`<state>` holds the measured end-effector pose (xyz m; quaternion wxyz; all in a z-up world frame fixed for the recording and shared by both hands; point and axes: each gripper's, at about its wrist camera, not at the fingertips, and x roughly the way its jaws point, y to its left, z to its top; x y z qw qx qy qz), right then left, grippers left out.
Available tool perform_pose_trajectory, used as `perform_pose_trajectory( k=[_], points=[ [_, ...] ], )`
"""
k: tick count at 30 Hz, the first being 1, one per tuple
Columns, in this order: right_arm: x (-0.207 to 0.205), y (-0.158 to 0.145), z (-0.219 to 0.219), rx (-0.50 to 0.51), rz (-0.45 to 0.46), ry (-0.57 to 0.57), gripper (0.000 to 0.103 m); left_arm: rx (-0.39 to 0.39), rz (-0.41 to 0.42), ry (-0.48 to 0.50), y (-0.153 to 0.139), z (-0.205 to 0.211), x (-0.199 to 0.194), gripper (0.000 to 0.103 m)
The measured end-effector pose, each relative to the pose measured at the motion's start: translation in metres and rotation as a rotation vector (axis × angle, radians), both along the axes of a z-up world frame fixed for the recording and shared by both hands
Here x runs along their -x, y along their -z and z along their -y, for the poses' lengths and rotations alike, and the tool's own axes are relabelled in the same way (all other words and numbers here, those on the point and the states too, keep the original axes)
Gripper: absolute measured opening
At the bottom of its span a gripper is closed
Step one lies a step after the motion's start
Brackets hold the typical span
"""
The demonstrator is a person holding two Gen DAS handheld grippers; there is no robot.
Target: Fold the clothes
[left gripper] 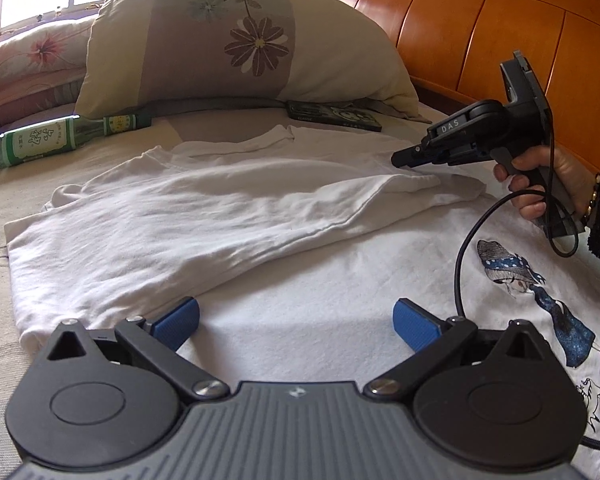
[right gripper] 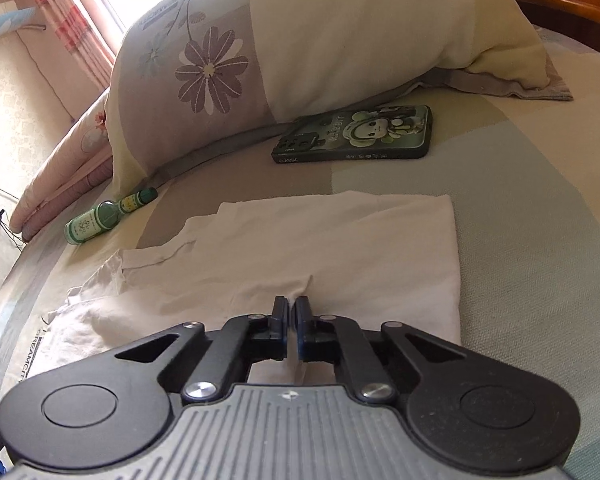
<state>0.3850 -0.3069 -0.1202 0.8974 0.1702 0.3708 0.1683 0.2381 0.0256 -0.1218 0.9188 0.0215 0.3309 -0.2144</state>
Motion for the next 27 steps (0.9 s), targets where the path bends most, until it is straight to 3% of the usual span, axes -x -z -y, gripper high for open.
perform_pose_trajectory(
  k=[6,11,13,17,21,27],
  points=[
    [-0.005,-0.018,-0.009,0.06,0.089,0.022,0.005,0.017,-0.001,-0.039,-0.003,-0.008,-0.003,0.102],
    [-0.012,-0.019,-0.024,0.201,0.037,0.036,0.009,0.018,0.009,-0.034,-0.007,-0.009,-0.001,0.102],
    [0.0,-0.028,-0.032,0.27,0.087,0.044,0.012,0.025,0.021,-0.04,-0.011,-0.012,0.0,0.102],
    [0.018,-0.039,-0.056,0.288,0.168,-0.049,0.018,0.039,0.038,-0.079,-0.017,-0.022,-0.002,0.102],
    [0.025,-0.019,-0.079,0.402,0.099,-0.118,0.019,0.038,0.04,-0.131,-0.02,-0.034,-0.005,0.102],
    [0.055,-0.022,-0.065,0.394,0.105,-0.102,0.029,0.024,0.042,-0.18,-0.024,-0.053,-0.006,0.102]
  ],
)
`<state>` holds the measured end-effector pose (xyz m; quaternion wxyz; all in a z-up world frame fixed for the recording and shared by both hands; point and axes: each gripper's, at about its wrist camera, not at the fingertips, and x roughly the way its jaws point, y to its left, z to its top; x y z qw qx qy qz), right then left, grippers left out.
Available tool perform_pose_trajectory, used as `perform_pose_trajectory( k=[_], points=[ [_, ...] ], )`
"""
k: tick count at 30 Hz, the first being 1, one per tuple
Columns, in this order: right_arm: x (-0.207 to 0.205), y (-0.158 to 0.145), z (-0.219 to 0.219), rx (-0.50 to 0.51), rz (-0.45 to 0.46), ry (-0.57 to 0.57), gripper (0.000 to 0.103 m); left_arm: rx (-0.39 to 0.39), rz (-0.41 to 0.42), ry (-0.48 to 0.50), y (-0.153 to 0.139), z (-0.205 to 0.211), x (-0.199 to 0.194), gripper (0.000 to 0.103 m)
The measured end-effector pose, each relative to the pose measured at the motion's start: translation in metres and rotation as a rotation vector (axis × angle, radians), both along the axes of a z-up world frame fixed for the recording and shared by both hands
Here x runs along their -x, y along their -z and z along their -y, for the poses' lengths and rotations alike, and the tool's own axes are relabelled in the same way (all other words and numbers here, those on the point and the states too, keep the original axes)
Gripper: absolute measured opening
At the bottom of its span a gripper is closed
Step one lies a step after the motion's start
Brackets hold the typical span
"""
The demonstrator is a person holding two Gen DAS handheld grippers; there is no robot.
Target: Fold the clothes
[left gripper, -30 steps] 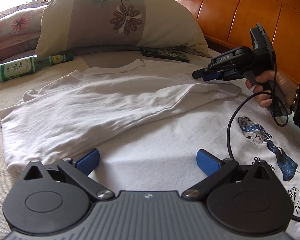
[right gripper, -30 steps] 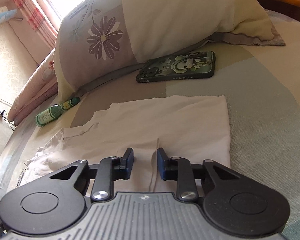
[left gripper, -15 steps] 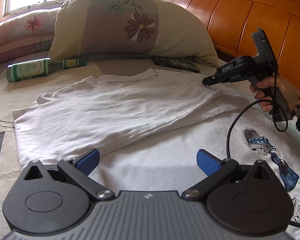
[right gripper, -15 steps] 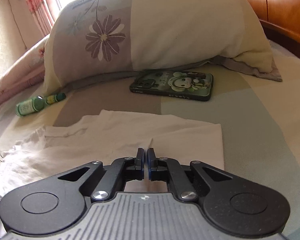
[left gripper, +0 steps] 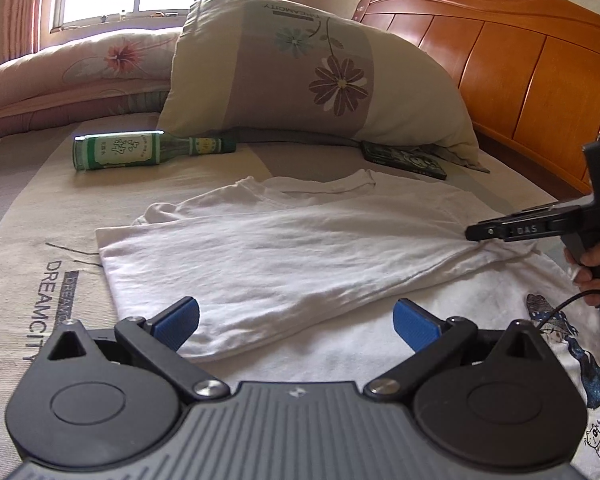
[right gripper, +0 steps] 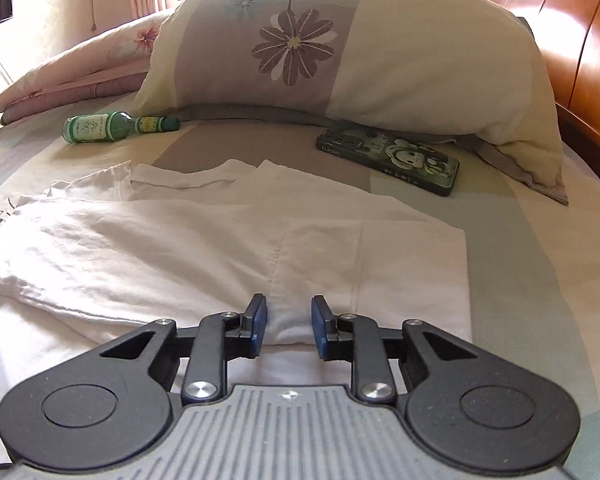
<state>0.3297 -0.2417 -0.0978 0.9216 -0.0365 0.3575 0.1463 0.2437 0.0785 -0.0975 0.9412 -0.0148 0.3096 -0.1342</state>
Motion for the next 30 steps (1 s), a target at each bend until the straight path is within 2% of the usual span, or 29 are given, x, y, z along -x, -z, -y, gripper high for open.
perform_pose_trajectory(
  k=[2,7,11,14,18,22,23,25,26,27,30],
  points=[
    [0.004,-0.012,-0.011,0.007,0.015,-0.019,0.029,-0.007,-0.01,-0.021,-0.002,-0.008,-0.001,0.102],
    [0.012,-0.032,-0.079,-0.031,0.061,-0.201,0.03,-0.04,-0.023,-0.144,-0.01,-0.038,-0.004,0.102],
    [0.021,-0.018,-0.149,0.019,0.078,-0.354,0.03,0.02,-0.038,-0.279,-0.012,-0.074,-0.003,0.102],
    [0.026,0.001,-0.191,0.079,0.077,-0.416,0.03,0.033,-0.054,-0.302,-0.011,-0.088,-0.001,0.102],
    [0.051,0.01,-0.207,0.21,0.123,-0.428,0.028,-0.003,-0.049,-0.303,-0.011,-0.095,0.004,0.102],
    [0.062,-0.004,-0.211,0.159,0.158,-0.457,0.037,0.018,-0.043,-0.311,-0.013,-0.104,0.01,0.102],
    [0.063,-0.006,-0.218,0.155,0.175,-0.457,0.042,0.019,-0.047,-0.333,-0.014,-0.106,0.01,0.102],
    [0.061,-0.001,-0.234,0.159,0.138,-0.481,0.05,0.026,-0.059,-0.384,-0.015,-0.113,0.011,0.102],
    [0.061,0.004,-0.242,0.161,0.101,-0.502,0.05,0.033,-0.065,-0.401,-0.015,-0.117,0.012,0.102],
    [0.067,0.006,-0.247,0.176,0.106,-0.519,0.05,0.04,-0.072,-0.416,-0.014,-0.121,0.012,0.102],
    [0.087,0.003,-0.257,0.211,0.193,-0.551,0.051,0.043,-0.084,-0.445,-0.013,-0.131,0.014,0.103]
  ],
)
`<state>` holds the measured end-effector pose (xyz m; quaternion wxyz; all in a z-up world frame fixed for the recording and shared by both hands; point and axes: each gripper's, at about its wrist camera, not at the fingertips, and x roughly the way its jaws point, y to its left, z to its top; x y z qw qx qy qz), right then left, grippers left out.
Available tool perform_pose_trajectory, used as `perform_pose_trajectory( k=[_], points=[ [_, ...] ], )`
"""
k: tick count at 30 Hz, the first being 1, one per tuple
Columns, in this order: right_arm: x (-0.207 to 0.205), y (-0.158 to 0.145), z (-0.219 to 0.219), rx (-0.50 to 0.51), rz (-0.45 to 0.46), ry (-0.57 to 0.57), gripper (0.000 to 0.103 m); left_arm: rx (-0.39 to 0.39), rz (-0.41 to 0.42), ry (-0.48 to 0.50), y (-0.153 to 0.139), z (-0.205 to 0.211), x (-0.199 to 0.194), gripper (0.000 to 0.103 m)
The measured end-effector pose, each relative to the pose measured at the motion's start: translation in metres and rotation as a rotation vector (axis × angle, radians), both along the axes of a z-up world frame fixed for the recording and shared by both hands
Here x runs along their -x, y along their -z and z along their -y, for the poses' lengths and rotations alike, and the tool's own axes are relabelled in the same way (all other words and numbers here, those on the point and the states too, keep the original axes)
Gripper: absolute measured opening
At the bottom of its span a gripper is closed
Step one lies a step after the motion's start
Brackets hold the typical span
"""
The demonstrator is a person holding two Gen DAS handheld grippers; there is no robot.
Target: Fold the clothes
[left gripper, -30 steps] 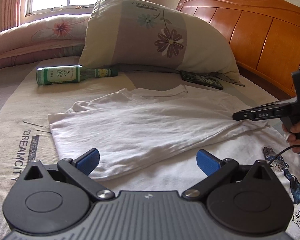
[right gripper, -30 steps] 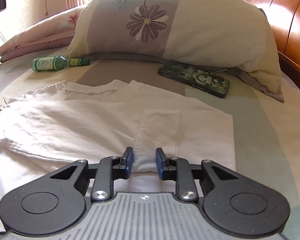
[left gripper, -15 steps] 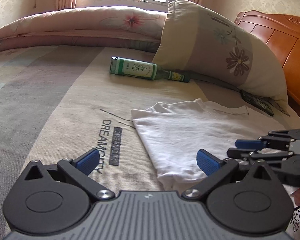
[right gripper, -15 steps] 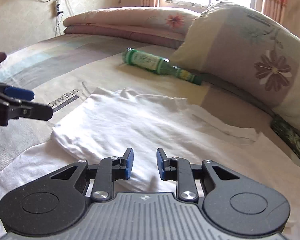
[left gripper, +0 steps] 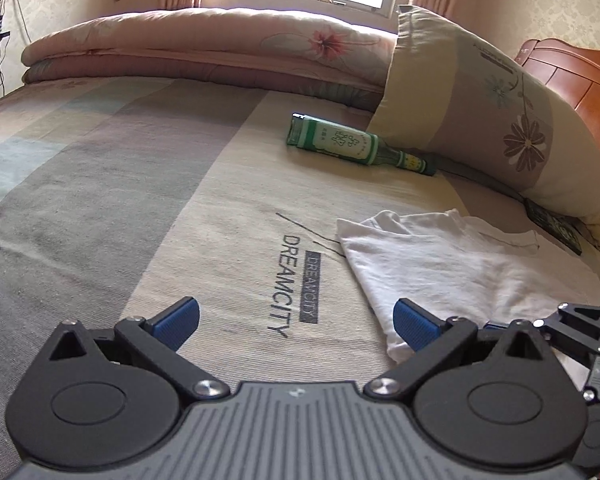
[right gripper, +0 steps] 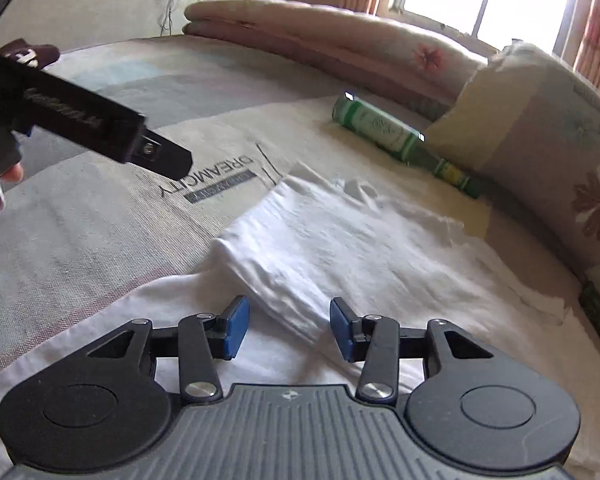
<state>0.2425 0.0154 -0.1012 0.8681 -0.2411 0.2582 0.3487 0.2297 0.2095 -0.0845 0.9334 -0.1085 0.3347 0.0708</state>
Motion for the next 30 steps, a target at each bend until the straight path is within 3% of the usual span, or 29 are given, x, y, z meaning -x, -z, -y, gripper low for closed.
perform_pose_trajectory(
  k=[4,7,10,15,19,21,23,26,30],
  points=[
    [0.008,-0.009,-0.017,-0.013,0.072,-0.028,0.054,-0.002,-0.01,-0.02,0.001,-0.005,0.0,0.103],
    [0.003,-0.002,-0.038,0.097,0.087,0.0,0.055,0.026,0.005,-0.011,-0.002,-0.007,0.002,0.102],
    [0.007,0.008,-0.043,0.149,0.071,-0.005,0.055,0.063,0.02,0.0,-0.005,-0.008,0.003,0.102],
    [0.015,0.017,-0.058,0.208,0.152,-0.013,0.055,0.075,0.022,-0.006,-0.007,-0.009,0.004,0.102],
    [0.003,0.013,-0.068,0.115,0.07,-0.049,0.052,0.071,0.025,-0.009,-0.008,-0.01,0.006,0.102],
    [0.0,0.005,-0.057,0.066,-0.002,-0.064,0.052,0.075,0.025,-0.014,-0.008,-0.011,0.006,0.102],
    [0.005,-0.003,-0.039,0.028,-0.015,-0.035,0.052,0.08,0.025,-0.02,-0.008,-0.012,0.005,0.102],
    [0.017,-0.005,-0.02,0.038,0.008,-0.011,0.057,0.078,0.017,-0.017,-0.008,-0.009,0.004,0.102],
    [0.026,0.008,-0.029,0.062,-0.009,-0.004,0.059,0.064,0.015,0.004,-0.009,0.0,0.001,0.102]
  ],
)
